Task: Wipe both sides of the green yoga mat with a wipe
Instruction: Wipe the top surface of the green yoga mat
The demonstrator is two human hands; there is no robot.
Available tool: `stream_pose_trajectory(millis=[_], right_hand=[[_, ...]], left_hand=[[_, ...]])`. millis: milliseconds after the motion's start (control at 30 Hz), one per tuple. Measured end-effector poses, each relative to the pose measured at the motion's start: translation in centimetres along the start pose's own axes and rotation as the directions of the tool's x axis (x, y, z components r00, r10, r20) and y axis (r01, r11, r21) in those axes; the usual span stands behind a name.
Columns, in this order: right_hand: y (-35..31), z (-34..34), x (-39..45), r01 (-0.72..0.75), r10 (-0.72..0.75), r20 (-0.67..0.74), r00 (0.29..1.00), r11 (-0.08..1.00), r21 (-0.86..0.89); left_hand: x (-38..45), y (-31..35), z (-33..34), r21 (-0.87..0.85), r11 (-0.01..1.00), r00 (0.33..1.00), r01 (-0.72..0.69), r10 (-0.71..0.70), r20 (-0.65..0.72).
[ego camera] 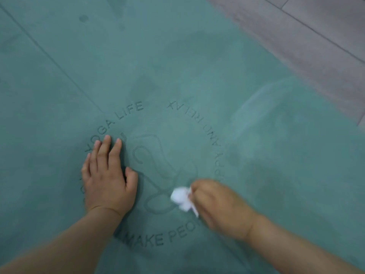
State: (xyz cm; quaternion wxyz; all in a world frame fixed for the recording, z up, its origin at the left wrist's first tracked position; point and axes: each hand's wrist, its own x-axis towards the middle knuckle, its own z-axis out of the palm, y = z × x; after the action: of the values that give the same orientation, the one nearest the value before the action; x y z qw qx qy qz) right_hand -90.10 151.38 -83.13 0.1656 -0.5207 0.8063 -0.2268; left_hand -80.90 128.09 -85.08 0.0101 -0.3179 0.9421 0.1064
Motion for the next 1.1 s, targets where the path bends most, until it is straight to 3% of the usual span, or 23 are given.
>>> stream_pose_trajectory(millis=[67,100,133,167,200,233,267,300,333,367,467,567,633,667,733,800,833,867,900,933,967,1033,1100], right_hand=[[1.7,-1.2,-0.1,0.14,-0.143,0.198,0.97,0.99,0.027],[3.6,-2.9,0.9,0.154,-0.146,0.21,0.967,0.988,-0.023],[6.5,-4.5,2.0,0.117,-0.106,0.103,0.989,0.987,-0.108],[10.5,-6.5,2.7,-0.04,0.029,-0.063,0.998,0.98,-0.193],[14.4,-9.3,3.2,-0.275,0.211,-0.25,0.945,0.925,-0.261],[18.2,-12.3,3.1,-0.541,0.401,-0.421,0.813,0.788,-0.293],[21.3,-14.3,2.2,-0.759,0.585,-0.531,0.613,0.623,-0.189],[22.8,-15.5,1.6,-0.861,0.694,-0.57,0.44,0.506,-0.049],[23.1,-15.1,1.4,-0.886,0.724,-0.573,0.384,0.463,-0.008],[22.3,-14.4,1.7,-0.885,0.724,-0.567,0.392,0.465,-0.018],[15.0,-9.0,1.1,-0.684,0.578,-0.489,0.654,0.727,-0.055],[4.8,-2.8,-2.5,-0.342,0.327,-0.195,0.925,0.938,-0.05],[0.8,-0.8,-4.1,-0.069,0.067,0.069,0.995,0.997,0.022],[1.2,-1.0,-4.3,0.039,-0.041,0.133,0.99,0.999,0.017],[5.3,-3.0,-2.9,0.07,-0.066,0.038,0.997,0.992,-0.107],[11.8,-6.4,-1.2,-0.266,0.216,-0.246,0.945,0.943,-0.197],[15.0,-8.4,-0.8,-0.492,0.402,-0.383,0.831,0.853,-0.172],[17.5,-10.1,-0.9,-0.687,0.577,-0.483,0.659,0.723,-0.073],[18.7,-10.9,-0.9,-0.789,0.67,-0.546,0.502,0.613,0.026],[18.5,-10.4,-0.9,-0.835,0.706,-0.585,0.401,0.543,0.084],[17.1,-9.1,-0.8,-0.847,0.71,-0.604,0.362,0.521,0.105],[11.7,-5.4,-1.2,-0.802,0.687,-0.582,0.435,0.589,0.096],[4.6,-1.3,-3.1,-0.708,0.649,-0.496,0.577,0.7,0.093]], left_hand=[[-0.1,0.0,0.0,-0.001,1.0,1.0,-0.001,0.001,-0.008],[-0.1,0.0,0.0,-0.003,1.0,1.0,-0.003,0.003,-0.013],[0.0,0.1,0.0,-0.006,1.0,1.0,-0.006,0.006,-0.015],[0.0,0.0,0.0,-0.009,1.0,1.0,-0.007,0.007,-0.015],[0.0,0.0,0.0,-0.012,1.0,1.0,-0.007,0.007,-0.015],[-0.1,-0.1,0.0,-0.014,1.0,1.0,-0.01,0.009,-0.018],[-0.2,0.0,0.0,-0.015,1.0,1.0,-0.011,0.011,-0.023],[-0.2,0.0,0.0,-0.016,1.0,1.0,-0.009,0.009,-0.028],[-0.2,0.0,0.0,-0.017,1.0,0.999,-0.008,0.008,-0.031],[-0.1,0.0,0.0,-0.02,1.0,0.999,-0.012,0.011,-0.032],[-0.2,0.0,0.1,-0.031,0.999,0.999,-0.012,0.011,-0.042],[-0.2,0.2,0.1,-0.034,0.999,0.999,-0.01,0.008,-0.052],[-0.2,0.1,0.2,-0.036,0.999,0.998,-0.016,0.014,-0.053],[-0.2,0.1,0.1,-0.037,0.999,0.999,-0.016,0.014,-0.047],[-0.2,0.1,0.1,-0.043,0.999,0.999,-0.012,0.01,-0.038],[-0.2,0.1,0.1,-0.041,0.999,0.999,-0.011,0.009,-0.04],[-0.2,0.1,0.1,-0.042,0.999,0.999,-0.012,0.01,-0.043],[-0.3,0.1,0.2,-0.044,0.999,0.999,-0.014,0.012,-0.049],[-0.3,0.1,0.2,-0.045,0.999,0.999,-0.015,0.012,-0.053],[-0.3,0.1,0.2,-0.043,0.999,0.998,-0.016,0.014,-0.055],[-0.3,0.1,0.2,-0.04,0.999,0.998,-0.019,0.016,-0.055],[-0.3,0.0,0.2,-0.035,0.999,0.998,-0.02,0.018,-0.053],[-0.4,0.0,0.2,-0.031,0.999,0.999,-0.023,0.021,-0.04]])
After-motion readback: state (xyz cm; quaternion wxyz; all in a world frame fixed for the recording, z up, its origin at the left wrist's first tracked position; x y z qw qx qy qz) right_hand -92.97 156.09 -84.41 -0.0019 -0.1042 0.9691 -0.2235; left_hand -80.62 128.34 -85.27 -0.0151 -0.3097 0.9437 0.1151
